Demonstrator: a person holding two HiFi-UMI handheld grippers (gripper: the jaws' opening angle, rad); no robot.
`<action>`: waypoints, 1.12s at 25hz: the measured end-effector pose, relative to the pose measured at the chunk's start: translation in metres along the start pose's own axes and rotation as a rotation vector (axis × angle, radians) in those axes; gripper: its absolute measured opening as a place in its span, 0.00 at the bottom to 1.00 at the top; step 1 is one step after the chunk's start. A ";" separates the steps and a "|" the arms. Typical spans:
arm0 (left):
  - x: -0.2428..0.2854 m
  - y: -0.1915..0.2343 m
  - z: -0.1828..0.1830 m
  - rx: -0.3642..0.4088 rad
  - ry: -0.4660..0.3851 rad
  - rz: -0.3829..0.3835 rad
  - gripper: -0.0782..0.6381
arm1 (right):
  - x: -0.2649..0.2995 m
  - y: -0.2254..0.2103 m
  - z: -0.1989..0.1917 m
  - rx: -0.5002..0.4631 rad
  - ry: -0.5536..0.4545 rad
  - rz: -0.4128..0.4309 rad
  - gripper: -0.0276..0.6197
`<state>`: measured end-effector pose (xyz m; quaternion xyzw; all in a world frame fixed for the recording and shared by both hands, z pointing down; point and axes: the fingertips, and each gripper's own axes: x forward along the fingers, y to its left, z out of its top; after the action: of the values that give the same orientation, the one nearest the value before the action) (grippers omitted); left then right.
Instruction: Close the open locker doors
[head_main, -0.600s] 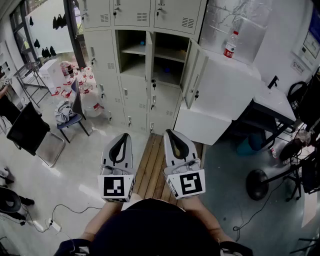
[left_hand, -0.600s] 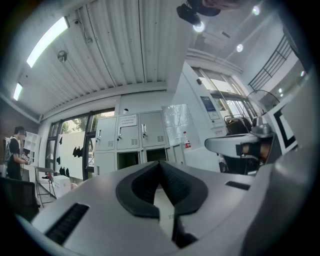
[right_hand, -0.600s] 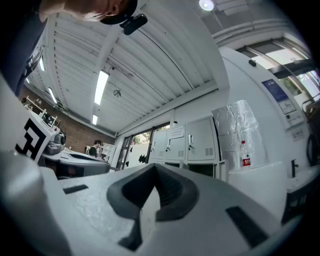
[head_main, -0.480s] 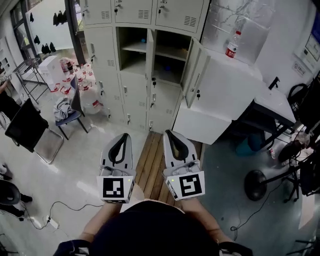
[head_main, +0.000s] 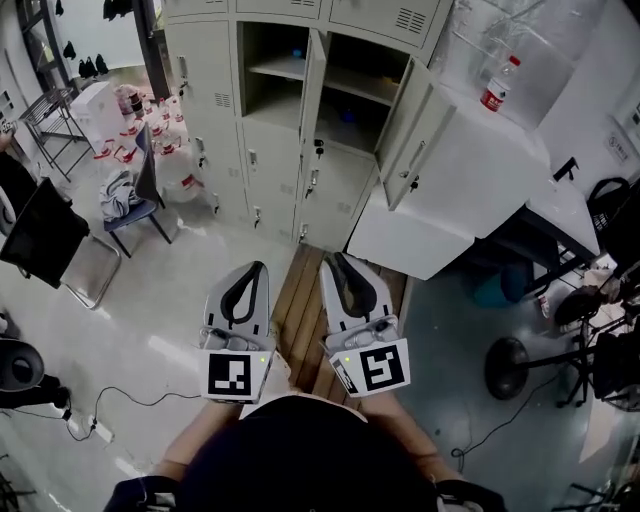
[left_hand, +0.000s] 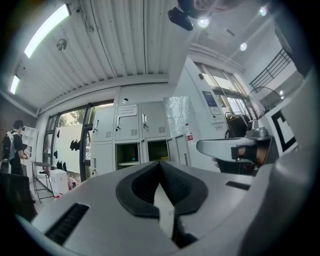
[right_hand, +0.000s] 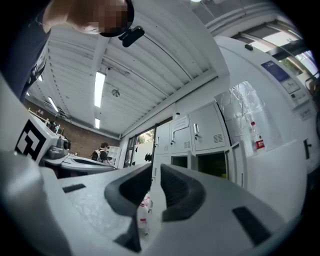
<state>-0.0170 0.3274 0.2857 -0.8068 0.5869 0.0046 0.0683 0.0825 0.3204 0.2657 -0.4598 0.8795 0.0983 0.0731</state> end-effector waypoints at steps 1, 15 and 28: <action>0.009 0.005 -0.002 0.007 0.003 -0.003 0.11 | 0.010 -0.003 -0.004 0.013 0.000 0.012 0.11; 0.160 0.082 -0.023 0.026 -0.006 -0.086 0.11 | 0.162 -0.057 -0.049 0.056 0.016 0.020 0.19; 0.236 0.113 -0.049 0.015 0.008 -0.168 0.11 | 0.218 -0.096 -0.089 0.079 0.055 -0.039 0.23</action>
<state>-0.0539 0.0641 0.3013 -0.8526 0.5175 -0.0089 0.0720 0.0352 0.0723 0.2945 -0.4764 0.8752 0.0493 0.0688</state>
